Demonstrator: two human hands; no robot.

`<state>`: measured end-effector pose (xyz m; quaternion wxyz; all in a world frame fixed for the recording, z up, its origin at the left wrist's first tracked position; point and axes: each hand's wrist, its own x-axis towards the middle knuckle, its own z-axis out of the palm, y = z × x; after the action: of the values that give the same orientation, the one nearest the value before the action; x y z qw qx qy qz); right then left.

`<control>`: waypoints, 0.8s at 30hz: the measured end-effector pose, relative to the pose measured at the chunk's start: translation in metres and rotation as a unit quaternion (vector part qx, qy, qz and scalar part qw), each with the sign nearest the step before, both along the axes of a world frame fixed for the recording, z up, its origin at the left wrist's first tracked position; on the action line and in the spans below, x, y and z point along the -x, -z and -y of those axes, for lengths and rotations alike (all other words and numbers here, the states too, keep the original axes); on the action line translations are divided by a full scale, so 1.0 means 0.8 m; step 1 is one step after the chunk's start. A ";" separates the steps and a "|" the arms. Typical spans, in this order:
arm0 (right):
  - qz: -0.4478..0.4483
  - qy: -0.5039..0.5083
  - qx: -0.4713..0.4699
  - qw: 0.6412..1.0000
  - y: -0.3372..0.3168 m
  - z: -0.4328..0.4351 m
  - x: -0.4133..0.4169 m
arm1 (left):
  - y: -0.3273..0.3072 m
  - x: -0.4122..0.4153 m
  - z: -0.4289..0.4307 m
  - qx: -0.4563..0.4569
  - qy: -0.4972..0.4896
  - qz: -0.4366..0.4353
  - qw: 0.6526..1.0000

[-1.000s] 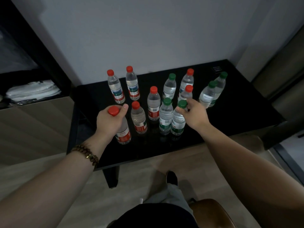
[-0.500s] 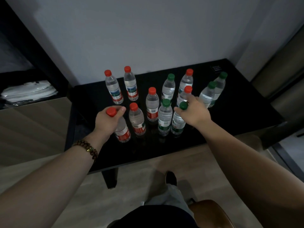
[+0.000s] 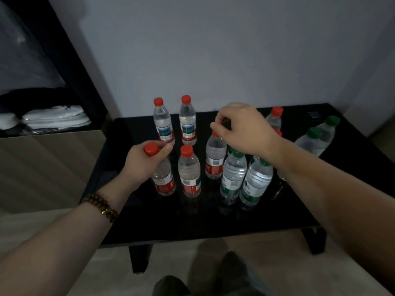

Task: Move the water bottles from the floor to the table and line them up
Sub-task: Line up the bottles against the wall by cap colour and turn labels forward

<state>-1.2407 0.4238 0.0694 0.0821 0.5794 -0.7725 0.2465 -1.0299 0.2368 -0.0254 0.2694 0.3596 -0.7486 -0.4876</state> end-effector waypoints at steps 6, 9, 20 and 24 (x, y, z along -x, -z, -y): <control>-0.072 -0.072 -0.040 0.994 0.017 0.024 0.006 | 0.043 -0.008 0.006 0.070 -0.003 -0.018 0.997; -0.103 -0.085 -0.058 0.989 0.025 0.021 0.002 | 0.052 -0.011 0.004 0.087 -0.034 -0.035 0.995; -0.078 -0.067 -0.038 0.994 0.005 -0.021 0.002 | 0.041 -0.016 -0.032 0.115 -0.097 0.041 0.988; -0.051 -0.064 -0.027 0.996 0.004 -0.023 0.014 | 0.039 -0.008 -0.033 0.113 -0.105 0.046 0.987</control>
<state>-1.2520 0.4424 0.0662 0.0901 0.6416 -0.7349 0.2004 -1.0235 0.2631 -0.0567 0.3236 0.4252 -0.7684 -0.3522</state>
